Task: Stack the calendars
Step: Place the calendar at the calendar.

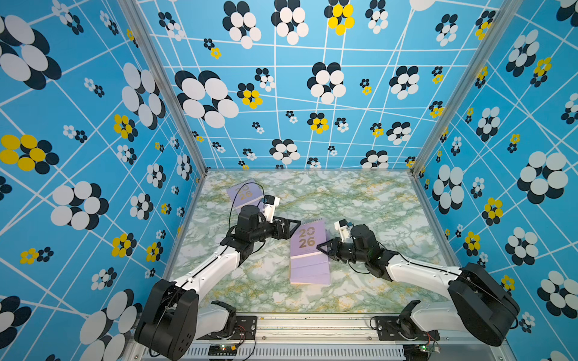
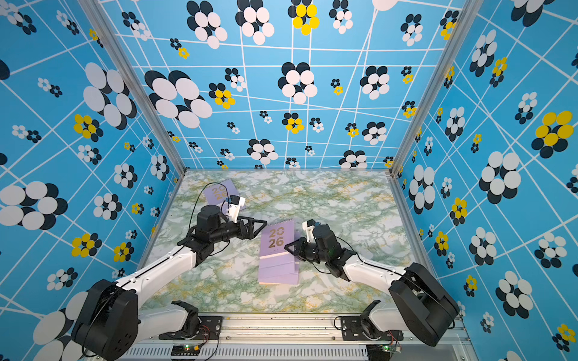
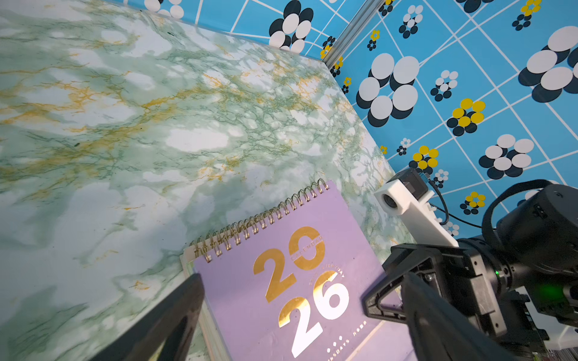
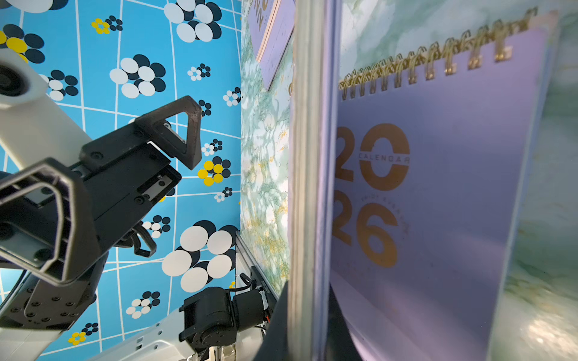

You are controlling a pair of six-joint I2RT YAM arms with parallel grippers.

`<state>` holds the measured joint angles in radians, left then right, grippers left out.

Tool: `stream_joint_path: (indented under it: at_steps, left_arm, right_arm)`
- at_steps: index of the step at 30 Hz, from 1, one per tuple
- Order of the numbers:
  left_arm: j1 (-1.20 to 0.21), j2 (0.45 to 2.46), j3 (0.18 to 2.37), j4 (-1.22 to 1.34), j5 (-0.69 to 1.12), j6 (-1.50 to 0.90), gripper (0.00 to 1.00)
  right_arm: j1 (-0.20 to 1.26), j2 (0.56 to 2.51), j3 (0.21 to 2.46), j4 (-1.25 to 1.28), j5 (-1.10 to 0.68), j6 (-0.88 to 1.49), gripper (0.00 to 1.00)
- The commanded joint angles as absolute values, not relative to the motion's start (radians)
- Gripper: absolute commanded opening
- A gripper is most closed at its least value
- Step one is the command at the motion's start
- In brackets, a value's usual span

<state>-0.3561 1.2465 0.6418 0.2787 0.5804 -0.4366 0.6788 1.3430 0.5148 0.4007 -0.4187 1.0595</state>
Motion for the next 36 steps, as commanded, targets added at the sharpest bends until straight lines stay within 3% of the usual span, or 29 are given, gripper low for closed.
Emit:
stream_joint_path:
  at_steps: [1,6,16,31,36]
  left_arm:
    - [-0.366,1.259,0.642,0.298,0.597,-0.434,1.0]
    - [-0.369,1.27,0.651,0.295,0.598,-0.431,1.0]
    - [-0.38,1.295,0.668,0.296,0.6,-0.43,1.0]
    - [-0.387,1.306,0.67,0.297,0.6,-0.428,1.0]
    - [-0.388,1.303,0.669,0.298,0.599,-0.428,1.0]
  right_arm:
    - [0.684,1.35,0.494,0.402,-0.39,1.051,0.0]
    - [0.684,1.359,0.491,0.382,-0.388,1.033,0.0]
    - [0.684,1.353,0.487,0.34,-0.365,1.015,0.16]
    - [0.684,1.352,0.482,0.327,-0.358,1.012,0.32]
    - [0.684,1.343,0.479,0.313,-0.345,1.014,0.34]
